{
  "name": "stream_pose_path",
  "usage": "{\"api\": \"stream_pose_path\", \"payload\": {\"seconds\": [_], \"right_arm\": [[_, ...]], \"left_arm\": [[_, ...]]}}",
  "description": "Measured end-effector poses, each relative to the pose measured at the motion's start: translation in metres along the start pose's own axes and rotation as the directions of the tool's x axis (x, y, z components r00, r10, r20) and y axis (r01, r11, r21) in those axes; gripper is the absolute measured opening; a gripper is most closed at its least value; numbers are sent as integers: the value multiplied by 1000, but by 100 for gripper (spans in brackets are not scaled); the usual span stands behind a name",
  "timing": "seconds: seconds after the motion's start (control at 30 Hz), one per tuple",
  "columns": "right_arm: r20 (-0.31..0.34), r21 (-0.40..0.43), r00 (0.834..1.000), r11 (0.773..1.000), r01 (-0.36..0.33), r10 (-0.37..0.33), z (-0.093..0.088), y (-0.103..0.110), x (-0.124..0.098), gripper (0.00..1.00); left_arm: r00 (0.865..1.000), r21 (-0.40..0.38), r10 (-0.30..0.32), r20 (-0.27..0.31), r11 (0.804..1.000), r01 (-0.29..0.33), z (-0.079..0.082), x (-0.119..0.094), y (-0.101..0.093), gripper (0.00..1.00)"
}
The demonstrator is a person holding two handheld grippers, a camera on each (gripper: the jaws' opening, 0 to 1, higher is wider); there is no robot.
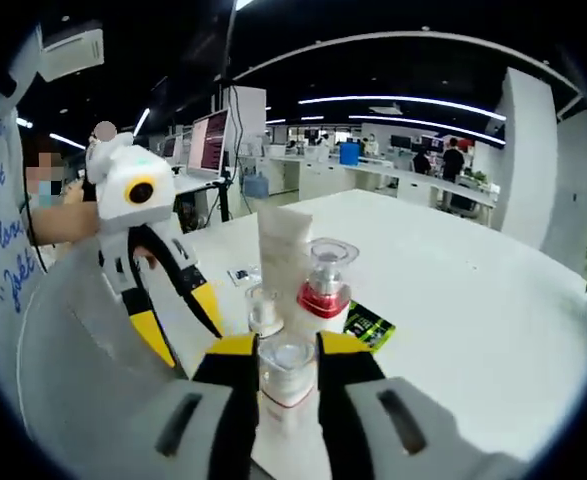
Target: Arrange the skincare products in the storage area until every visible bottle or jar stands upright without overlapping.
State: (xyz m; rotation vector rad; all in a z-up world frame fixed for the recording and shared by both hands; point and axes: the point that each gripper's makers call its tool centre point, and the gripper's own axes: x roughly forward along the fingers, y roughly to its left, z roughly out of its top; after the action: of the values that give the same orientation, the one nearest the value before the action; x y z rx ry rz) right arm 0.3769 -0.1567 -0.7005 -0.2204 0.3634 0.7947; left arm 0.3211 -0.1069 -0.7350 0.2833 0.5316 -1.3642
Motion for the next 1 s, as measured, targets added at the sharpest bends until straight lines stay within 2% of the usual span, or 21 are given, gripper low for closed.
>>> {"api": "stream_pose_path", "payload": {"seconds": [0.1,0.23,0.53,1.0], "right_arm": [[21,-10,1000,1000,-13,13,-2,-6,5,21],[11,-22,1000,1000,-15,15,-7,-11,11,21],[35,-37,999,999,-4,5,-3,-17,17,21],[39,-30,999,999,-13,14,-5,-16,17,23]], "left_arm": [[1000,-8,0,7,1000,0,0,0,0,25],[1000,-17,8,10,1000,-8,-1,-3,1,25],[1000,-28,10,14,1000,-9,-2,-2,2,26],[1000,-32,-3,10,999,3,-3,-2,-1,27]]}}
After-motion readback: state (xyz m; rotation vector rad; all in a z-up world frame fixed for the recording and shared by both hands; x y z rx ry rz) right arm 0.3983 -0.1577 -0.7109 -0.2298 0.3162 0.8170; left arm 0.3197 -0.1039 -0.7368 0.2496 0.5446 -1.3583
